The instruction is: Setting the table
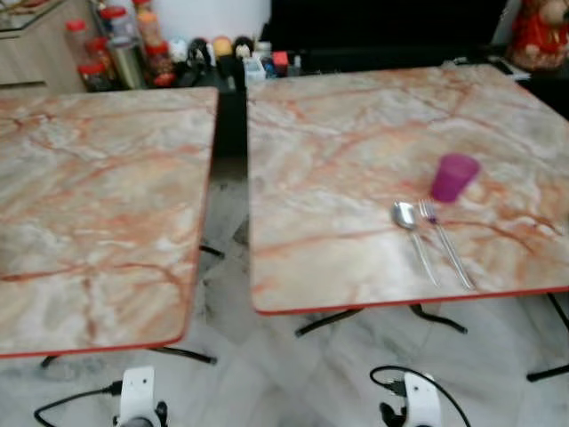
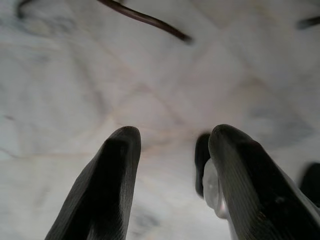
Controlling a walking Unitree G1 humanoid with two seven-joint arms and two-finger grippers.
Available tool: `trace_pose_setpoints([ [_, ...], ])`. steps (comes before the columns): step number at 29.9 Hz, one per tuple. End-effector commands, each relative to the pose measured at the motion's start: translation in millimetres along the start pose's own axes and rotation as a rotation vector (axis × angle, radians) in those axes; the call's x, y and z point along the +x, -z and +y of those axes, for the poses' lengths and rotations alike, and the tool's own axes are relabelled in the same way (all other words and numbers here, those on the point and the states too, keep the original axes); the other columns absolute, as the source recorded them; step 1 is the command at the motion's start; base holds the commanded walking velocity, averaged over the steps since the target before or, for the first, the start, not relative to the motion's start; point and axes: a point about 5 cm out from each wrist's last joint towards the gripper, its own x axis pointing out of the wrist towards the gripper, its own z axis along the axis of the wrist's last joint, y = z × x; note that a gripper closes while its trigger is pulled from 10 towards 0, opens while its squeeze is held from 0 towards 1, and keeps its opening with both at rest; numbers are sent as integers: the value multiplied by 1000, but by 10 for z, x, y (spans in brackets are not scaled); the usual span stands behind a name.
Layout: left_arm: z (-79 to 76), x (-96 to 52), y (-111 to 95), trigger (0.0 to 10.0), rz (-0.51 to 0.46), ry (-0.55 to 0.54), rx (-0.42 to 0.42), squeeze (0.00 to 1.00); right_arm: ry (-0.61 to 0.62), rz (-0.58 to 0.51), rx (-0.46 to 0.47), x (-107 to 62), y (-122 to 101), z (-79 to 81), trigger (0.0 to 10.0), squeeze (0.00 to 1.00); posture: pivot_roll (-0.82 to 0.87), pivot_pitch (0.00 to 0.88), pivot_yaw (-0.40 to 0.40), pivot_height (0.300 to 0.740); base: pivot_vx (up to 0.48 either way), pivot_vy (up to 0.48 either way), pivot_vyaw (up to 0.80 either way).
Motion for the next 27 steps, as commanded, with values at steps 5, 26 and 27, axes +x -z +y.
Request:
trace_pose_setpoints([
  [5,117,-2,24,10000,17,-25,35,0,-14,-12,20,14,-32,62,10000,0,4,146,18,740,282,-385,0],
  [26,59,8,-18,10000,14,-4,52,0,-21,-15,-19,23,-80,63,10000,0,-1,173,20,740,304,-368,0],
  [27,56,8,-20,10000,14,-2,53,0,-22,-14,-15,23,-79,64,10000,0,0,174,20,740,0,-446,0],
])
